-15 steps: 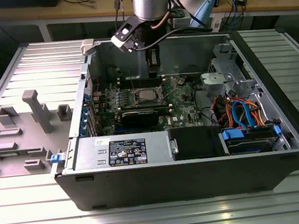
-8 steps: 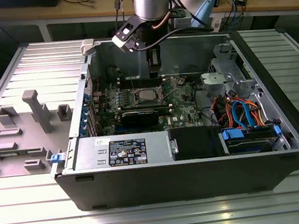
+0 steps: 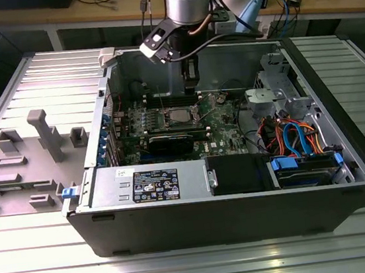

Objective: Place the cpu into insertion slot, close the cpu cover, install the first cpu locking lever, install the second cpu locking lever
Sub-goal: 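Close the cpu cover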

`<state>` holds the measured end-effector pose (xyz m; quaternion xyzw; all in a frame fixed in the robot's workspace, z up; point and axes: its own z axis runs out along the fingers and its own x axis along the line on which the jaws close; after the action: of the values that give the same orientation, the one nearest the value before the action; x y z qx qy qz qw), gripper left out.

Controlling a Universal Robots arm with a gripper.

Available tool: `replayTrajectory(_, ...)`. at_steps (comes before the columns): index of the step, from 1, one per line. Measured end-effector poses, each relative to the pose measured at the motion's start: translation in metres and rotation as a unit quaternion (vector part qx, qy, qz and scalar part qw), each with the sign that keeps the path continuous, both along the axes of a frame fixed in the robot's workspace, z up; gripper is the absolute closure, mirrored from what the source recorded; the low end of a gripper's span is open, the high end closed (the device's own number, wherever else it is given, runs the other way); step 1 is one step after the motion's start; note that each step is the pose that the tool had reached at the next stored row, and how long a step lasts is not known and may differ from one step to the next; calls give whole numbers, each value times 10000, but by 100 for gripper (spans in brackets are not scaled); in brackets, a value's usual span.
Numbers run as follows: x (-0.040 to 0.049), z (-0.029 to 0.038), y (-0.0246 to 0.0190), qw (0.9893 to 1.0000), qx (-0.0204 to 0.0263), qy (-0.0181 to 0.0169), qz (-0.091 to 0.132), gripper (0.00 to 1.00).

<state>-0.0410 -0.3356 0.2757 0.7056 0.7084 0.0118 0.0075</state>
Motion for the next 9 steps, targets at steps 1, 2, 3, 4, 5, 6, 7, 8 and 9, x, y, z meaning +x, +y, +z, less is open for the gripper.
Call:
replayTrajectory(1, 4, 0, 0, 10000, 0, 0, 0, 89)
replayTrajectory(2, 6, 0, 0, 10000, 0, 0, 0, 89)
replayTrajectory(3, 7, 0, 0, 10000, 0, 0, 0, 89)
replayTrajectory(4, 9, 0, 0, 10000, 0, 0, 0, 89)
replayTrajectory(5, 10, 0, 0, 10000, 0, 0, 0, 89)
replayTrajectory(6, 13, 0, 0, 10000, 0, 0, 0, 89)
replayTrajectory(7, 14, 0, 0, 10000, 0, 0, 0, 89)
replayTrajectory(8, 21, 0, 0, 10000, 0, 0, 0, 89)
replayTrajectory(9, 30, 0, 0, 10000, 0, 0, 0, 89)
